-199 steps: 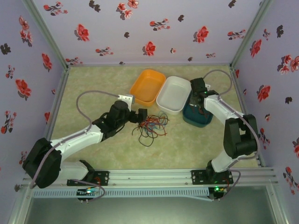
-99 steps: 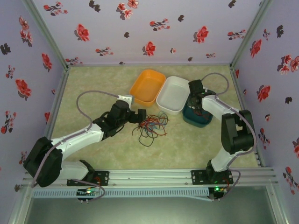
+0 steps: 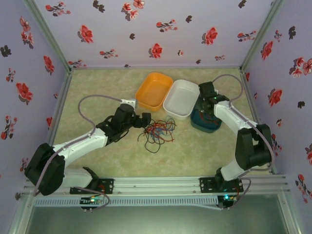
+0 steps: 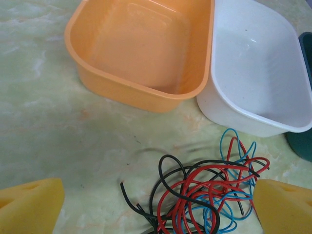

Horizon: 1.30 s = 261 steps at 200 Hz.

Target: Untangle the cables

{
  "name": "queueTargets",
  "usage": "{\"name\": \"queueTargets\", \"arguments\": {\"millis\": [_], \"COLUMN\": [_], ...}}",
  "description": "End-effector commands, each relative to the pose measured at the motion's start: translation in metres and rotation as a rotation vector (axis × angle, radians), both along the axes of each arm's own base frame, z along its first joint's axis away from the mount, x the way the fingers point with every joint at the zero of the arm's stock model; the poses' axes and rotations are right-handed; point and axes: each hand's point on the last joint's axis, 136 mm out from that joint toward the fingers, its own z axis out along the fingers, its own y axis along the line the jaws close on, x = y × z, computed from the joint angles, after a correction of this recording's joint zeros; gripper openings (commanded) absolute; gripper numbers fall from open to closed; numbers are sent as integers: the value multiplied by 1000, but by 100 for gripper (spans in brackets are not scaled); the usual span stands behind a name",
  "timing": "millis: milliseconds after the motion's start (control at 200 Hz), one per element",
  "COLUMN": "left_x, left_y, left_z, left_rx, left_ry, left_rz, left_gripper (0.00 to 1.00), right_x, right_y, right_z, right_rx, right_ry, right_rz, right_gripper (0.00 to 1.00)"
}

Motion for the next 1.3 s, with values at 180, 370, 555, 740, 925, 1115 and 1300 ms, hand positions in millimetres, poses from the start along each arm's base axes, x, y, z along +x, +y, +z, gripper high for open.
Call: {"name": "queueTargets", "arguments": {"millis": [180, 370, 555, 740, 925, 1115, 1300], "left_x": [8, 2, -7, -14, -16, -17, -16], "left_y": [13, 11, 10, 16, 17, 15, 11], "left_z": [-8, -25, -42, -53, -57, -59, -60], "left_rx": [-54, -71, -92, -114, -133, -141, -160], "left_ry": [97, 159, 216, 239, 242, 245, 245], "left_rz": [99, 82, 80, 107, 115, 105, 94], "left_gripper": [100, 99, 98, 98, 98, 100, 100], "right_x": [-31, -51, -56, -48, -43, -42, -38], "right_y": [88, 159, 209, 225, 229, 228, 236], "right_z": [40, 29, 10, -12, -25, -37, -45], "right_rx": [93, 166, 224, 212, 196, 184, 211], "right_ry": [-66, -39, 1, 48, 63, 83, 80], "right_rz": [180, 288, 341, 341, 337, 324, 321], "right_gripper": [42, 42, 42, 43, 44, 44, 43]}}
